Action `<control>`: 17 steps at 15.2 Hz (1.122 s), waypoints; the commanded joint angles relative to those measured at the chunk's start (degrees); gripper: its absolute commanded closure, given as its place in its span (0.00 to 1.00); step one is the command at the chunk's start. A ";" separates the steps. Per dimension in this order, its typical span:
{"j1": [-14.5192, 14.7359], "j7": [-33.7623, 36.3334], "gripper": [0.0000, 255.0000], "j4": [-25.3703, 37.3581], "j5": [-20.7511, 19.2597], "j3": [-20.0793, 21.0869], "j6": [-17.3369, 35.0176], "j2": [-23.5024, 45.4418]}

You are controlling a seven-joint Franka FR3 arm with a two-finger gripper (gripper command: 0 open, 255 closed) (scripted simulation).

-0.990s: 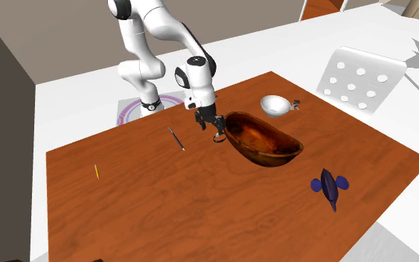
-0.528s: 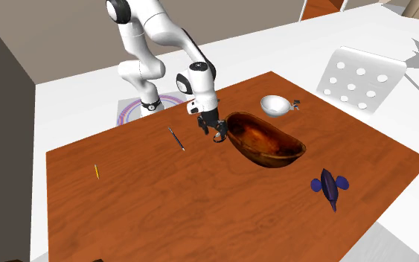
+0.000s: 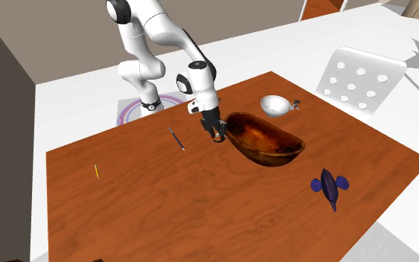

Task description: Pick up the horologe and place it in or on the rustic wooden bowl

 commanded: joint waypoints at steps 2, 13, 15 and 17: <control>0.33 1.39 1.00 0.29 -1.43 0.43 -4.91 1.35; -0.71 -2.30 0.00 1.37 3.12 -0.40 -3.72 -0.94; -0.13 -4.16 0.00 -0.09 5.55 -0.14 -8.60 -4.64; 0.10 -4.05 0.00 -0.56 5.35 -0.06 -9.09 -4.74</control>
